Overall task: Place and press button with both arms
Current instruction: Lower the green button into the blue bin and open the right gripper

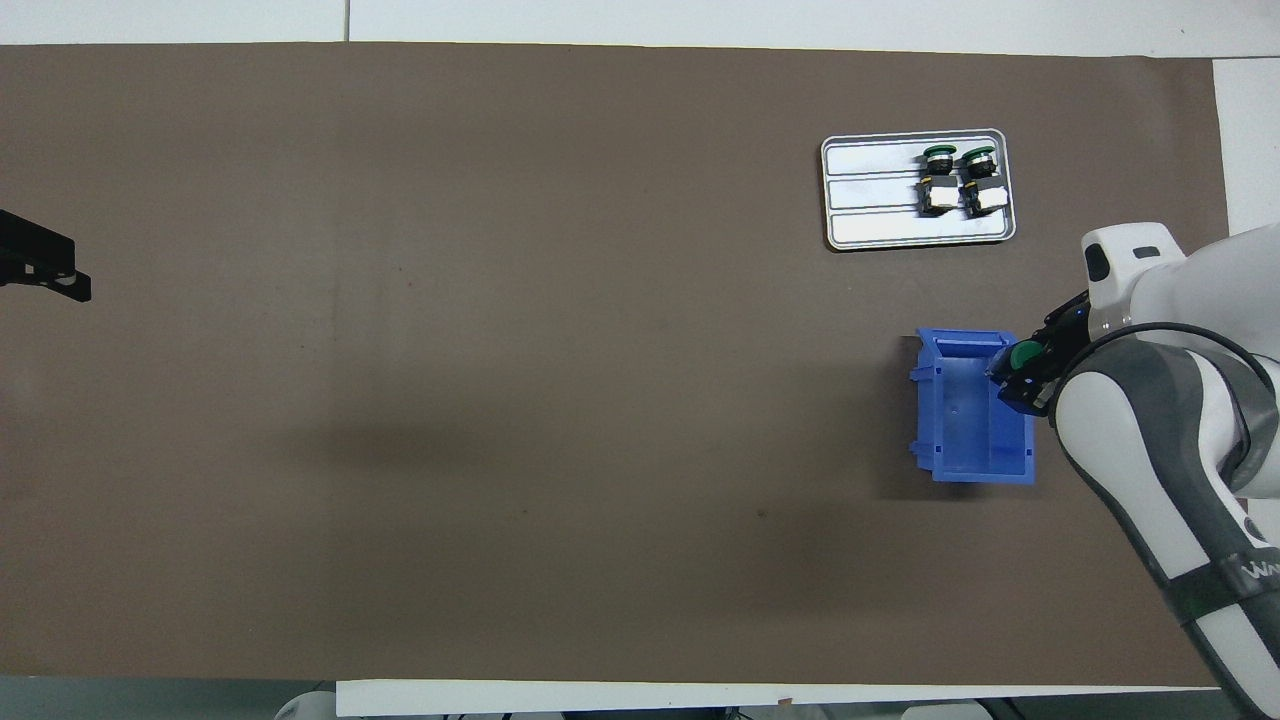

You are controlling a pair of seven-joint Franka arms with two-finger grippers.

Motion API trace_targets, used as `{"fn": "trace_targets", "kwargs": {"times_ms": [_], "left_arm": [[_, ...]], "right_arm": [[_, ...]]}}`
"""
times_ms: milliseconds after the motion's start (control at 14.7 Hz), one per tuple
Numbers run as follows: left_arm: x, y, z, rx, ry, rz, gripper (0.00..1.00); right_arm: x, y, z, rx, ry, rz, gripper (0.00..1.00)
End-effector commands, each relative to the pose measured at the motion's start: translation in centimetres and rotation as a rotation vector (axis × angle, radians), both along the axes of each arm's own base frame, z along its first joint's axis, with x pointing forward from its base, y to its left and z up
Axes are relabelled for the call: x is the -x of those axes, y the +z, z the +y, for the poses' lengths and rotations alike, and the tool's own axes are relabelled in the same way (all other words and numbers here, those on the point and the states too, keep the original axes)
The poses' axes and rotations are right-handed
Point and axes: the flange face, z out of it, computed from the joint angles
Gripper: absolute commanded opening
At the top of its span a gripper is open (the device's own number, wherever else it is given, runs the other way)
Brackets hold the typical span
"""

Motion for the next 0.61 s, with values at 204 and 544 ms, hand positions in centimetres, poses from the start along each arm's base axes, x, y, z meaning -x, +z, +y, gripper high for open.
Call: {"fn": "trace_targets", "kwargs": {"times_ms": [204, 544], "left_arm": [[0.2, 0.2, 0.4, 0.009, 0.002, -0.013, 1.00], [0.2, 0.2, 0.3, 0.009, 0.000, -0.013, 1.00]], "right_arm": [[0.3, -4.1, 0.1, -0.080, 0.213, -0.003, 0.01], [1.4, -6.5, 0.3, -0.073, 0.258, -0.018, 0.07]]}}
